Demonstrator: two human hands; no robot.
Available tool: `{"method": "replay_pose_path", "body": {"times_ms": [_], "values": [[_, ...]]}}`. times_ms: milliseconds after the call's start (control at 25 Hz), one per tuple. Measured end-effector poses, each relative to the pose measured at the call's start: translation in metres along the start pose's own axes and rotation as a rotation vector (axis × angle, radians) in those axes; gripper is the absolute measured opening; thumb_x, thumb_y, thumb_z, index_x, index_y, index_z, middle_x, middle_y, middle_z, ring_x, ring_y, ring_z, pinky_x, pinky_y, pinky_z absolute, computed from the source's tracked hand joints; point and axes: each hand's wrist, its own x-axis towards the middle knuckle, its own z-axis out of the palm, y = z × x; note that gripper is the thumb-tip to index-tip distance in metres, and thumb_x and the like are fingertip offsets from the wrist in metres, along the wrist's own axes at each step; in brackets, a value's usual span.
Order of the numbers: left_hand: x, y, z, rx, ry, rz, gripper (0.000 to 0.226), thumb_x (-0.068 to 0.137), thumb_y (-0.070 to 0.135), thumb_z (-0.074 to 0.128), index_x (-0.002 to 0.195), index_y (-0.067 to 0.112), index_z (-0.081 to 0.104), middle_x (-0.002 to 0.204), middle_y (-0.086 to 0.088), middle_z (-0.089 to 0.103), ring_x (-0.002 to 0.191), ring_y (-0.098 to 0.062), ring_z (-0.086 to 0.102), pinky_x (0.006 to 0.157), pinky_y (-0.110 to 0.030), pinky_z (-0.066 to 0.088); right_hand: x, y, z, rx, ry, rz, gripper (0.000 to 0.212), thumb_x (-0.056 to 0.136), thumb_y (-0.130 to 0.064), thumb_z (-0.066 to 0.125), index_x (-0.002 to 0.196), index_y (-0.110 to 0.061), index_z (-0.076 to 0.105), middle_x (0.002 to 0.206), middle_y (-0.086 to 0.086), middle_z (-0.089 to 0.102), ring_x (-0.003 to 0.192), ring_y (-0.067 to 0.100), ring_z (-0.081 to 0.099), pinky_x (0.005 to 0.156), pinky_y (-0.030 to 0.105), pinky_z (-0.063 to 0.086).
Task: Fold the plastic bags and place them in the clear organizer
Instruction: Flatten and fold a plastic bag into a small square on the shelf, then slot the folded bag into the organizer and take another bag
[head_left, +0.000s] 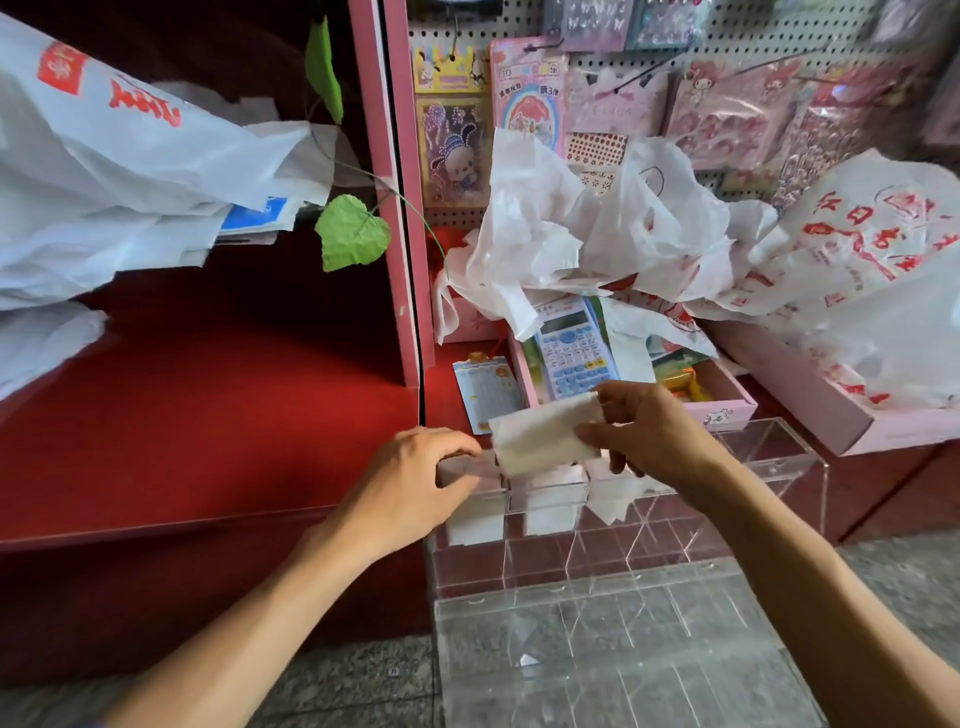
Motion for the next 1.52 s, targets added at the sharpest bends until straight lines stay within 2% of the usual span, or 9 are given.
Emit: {"method": "replay_pose_path", "body": {"times_ms": [120, 240, 400, 520, 640, 800, 1080, 1360, 1520], "values": [[0.003, -0.002, 0.010, 0.082, -0.051, 0.007, 0.023, 0.087, 0.023, 0.073, 0.110, 0.024, 0.075, 0.117, 0.017, 0.067, 0.108, 0.001, 0.057, 0.100, -0.012, 0.037, 0.004, 0.022, -0.027, -0.152, 0.063, 0.054, 0.013, 0.091, -0.003, 0.065, 0.094, -0.015, 0.063, 0.080, 0.005, 0.069, 0.049, 0.013, 0.060, 0.044, 0.029, 0.048], [0.006, -0.002, 0.014, 0.069, -0.037, -0.011, 0.017, 0.087, 0.019, 0.073, 0.102, 0.023, 0.078, 0.107, 0.022, 0.065, 0.100, 0.005, 0.055, 0.089, 0.006, 0.025, 0.002, 0.037, -0.041, -0.350, 0.112, 0.026, 0.014, 0.092, 0.000, 0.059, 0.096, -0.010, 0.067, 0.082, 0.009, 0.068, 0.058, 0.017, 0.063, 0.052, 0.032, 0.052], [0.008, -0.004, 0.017, 0.087, -0.024, -0.010, 0.014, 0.086, 0.019, 0.073, 0.098, 0.022, 0.078, 0.107, 0.016, 0.071, 0.097, -0.004, 0.059, 0.088, -0.001, 0.032, -0.003, 0.040, -0.048, -0.558, 0.139, -0.079, 0.023, 0.090, 0.001, 0.055, 0.098, -0.011, 0.072, 0.086, 0.006, 0.067, 0.064, 0.008, 0.055, 0.052, 0.016, 0.039], [0.010, -0.005, 0.018, 0.093, -0.038, -0.007, 0.014, 0.087, 0.020, 0.072, 0.099, 0.022, 0.078, 0.108, 0.014, 0.071, 0.097, -0.006, 0.058, 0.083, 0.001, 0.029, -0.002, 0.041, -0.051, -0.612, 0.168, -0.105, 0.028, 0.088, 0.001, 0.056, 0.100, -0.017, 0.074, 0.085, 0.000, 0.061, 0.073, 0.014, 0.053, 0.058, 0.024, 0.038], [0.010, -0.006, 0.018, 0.101, -0.030, 0.011, 0.015, 0.088, 0.021, 0.072, 0.101, 0.021, 0.078, 0.109, 0.014, 0.071, 0.097, -0.006, 0.058, 0.083, 0.001, 0.029, -0.001, 0.036, -0.048, -0.543, 0.204, -0.167, 0.024, 0.087, -0.002, 0.062, 0.103, -0.019, 0.071, 0.089, -0.004, 0.063, 0.066, 0.004, 0.054, 0.056, 0.016, 0.040], [0.011, -0.008, 0.019, 0.114, -0.030, 0.019, 0.015, 0.089, 0.022, 0.071, 0.102, 0.022, 0.077, 0.109, 0.015, 0.071, 0.097, -0.006, 0.058, 0.082, -0.002, 0.032, 0.000, 0.031, -0.039, -0.572, 0.233, -0.262, 0.017, 0.084, -0.006, 0.069, 0.096, -0.018, 0.067, 0.083, -0.010, 0.061, 0.072, 0.011, 0.056, 0.066, 0.033, 0.051], [0.010, -0.011, 0.021, 0.114, -0.027, 0.021, 0.015, 0.090, 0.024, 0.069, 0.102, 0.023, 0.077, 0.109, 0.015, 0.071, 0.101, -0.005, 0.057, 0.087, -0.009, 0.036, 0.010, 0.046, -0.022, -0.658, 0.102, -0.212, 0.012, 0.081, -0.013, 0.074, 0.076, -0.024, 0.075, 0.079, -0.009, 0.072, 0.071, 0.010, 0.062, 0.068, 0.033, 0.055], [0.010, -0.010, 0.017, 0.101, -0.042, 0.024, 0.017, 0.091, 0.023, 0.066, 0.106, 0.024, 0.076, 0.111, 0.017, 0.069, 0.103, -0.005, 0.056, 0.093, -0.024, 0.046, 0.011, 0.039, -0.017, -0.653, 0.131, -0.190, 0.007, 0.085, -0.019, 0.069, 0.084, -0.021, 0.076, 0.086, -0.006, 0.073, 0.074, 0.011, 0.064, 0.070, 0.033, 0.056], [0.008, -0.012, 0.005, 0.096, 0.046, 0.022, 0.022, 0.093, 0.021, 0.064, 0.112, 0.022, 0.073, 0.112, 0.016, 0.069, 0.103, -0.003, 0.055, 0.092, -0.021, 0.043, 0.009, 0.008, 0.010, -0.595, 0.149, -0.328, 0.008, 0.088, -0.021, 0.066, 0.088, -0.020, 0.074, 0.086, -0.006, 0.073, 0.071, 0.011, 0.064, 0.066, 0.028, 0.055]]}}
